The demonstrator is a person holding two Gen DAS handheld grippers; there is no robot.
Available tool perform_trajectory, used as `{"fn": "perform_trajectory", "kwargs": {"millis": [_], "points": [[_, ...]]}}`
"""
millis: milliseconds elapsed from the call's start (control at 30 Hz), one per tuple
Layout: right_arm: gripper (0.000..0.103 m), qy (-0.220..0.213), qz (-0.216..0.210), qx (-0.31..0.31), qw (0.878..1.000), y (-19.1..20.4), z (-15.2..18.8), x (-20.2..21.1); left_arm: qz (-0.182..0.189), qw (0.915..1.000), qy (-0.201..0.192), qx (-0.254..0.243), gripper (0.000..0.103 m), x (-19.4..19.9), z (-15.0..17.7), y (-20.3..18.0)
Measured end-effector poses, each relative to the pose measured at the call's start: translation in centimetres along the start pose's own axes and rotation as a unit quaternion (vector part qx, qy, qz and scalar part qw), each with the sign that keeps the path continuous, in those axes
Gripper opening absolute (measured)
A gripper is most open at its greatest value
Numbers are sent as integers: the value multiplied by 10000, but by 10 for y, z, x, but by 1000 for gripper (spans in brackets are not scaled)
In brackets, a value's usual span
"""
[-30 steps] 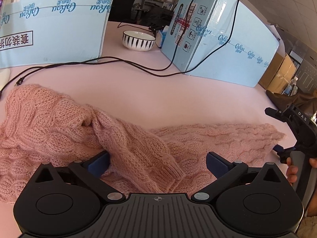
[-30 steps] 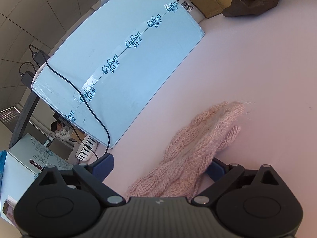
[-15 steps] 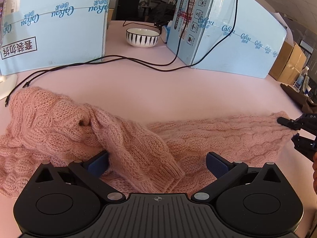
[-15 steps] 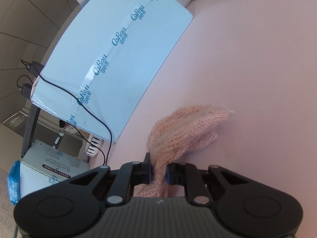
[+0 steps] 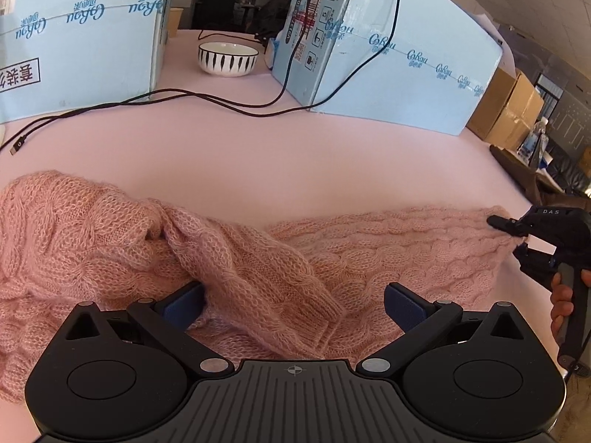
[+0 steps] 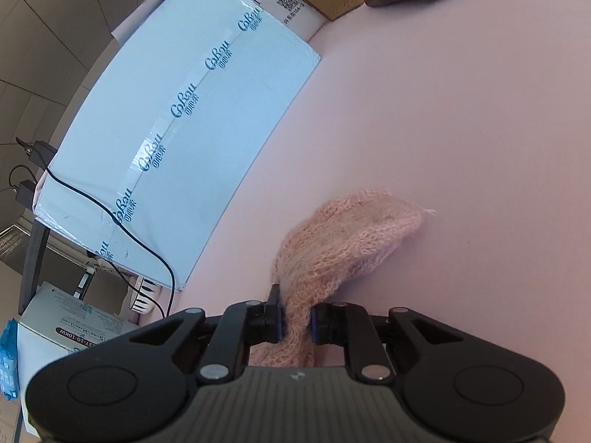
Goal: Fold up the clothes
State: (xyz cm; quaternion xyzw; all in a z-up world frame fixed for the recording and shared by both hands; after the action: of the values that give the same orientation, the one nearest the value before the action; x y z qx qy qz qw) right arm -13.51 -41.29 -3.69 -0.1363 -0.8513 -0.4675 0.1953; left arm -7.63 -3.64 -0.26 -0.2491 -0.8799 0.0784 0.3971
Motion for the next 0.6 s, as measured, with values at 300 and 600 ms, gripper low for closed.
{"fn": "perform_trajectory", "kwargs": {"millis": [300, 600], "points": [[15, -1229, -956, 2361, 9592, 133, 57, 41, 115, 9949, -677, 740, 103, 17, 3, 14], [17, 136, -1865, 4313, 8826, 186, 211, 23, -1024, 9597, -2237, 1360, 103, 109, -14, 58]]}}
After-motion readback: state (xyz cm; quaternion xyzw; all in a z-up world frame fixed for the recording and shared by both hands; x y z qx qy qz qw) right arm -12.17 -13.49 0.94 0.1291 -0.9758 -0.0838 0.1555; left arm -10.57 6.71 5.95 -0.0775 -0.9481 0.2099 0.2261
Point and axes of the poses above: each gripper's, at about its wrist camera, not at the fingertips, and x roughly against the way its jaws point, y to its left, z to its underside, the point moved 5 cm from there along -x, roughly the way its jaws point
